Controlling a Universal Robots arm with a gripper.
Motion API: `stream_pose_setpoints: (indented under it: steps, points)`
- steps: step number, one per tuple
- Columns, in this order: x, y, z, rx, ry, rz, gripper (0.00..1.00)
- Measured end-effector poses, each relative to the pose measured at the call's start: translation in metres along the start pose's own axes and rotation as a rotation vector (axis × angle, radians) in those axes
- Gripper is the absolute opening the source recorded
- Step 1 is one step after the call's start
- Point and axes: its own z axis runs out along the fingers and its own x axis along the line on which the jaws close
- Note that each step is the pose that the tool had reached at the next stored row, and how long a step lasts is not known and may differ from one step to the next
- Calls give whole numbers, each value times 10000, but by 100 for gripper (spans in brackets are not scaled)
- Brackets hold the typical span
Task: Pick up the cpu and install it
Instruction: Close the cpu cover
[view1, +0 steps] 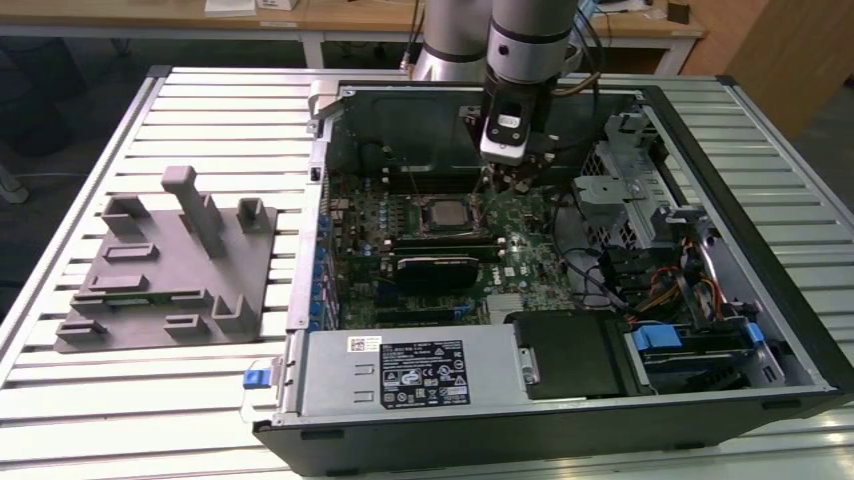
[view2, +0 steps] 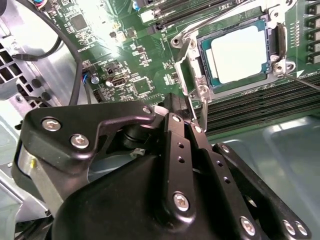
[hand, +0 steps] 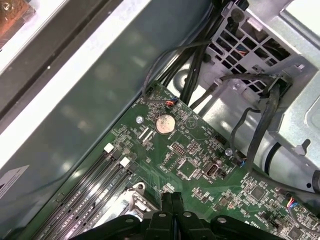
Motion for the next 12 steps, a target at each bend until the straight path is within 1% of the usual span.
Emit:
stream_pose_setpoints:
  steps: [7, 12]
  points:
    - [28, -34, -3, -21, 33, 3, 11]
    - [50, -61, -5, -47, 77, 6, 11]
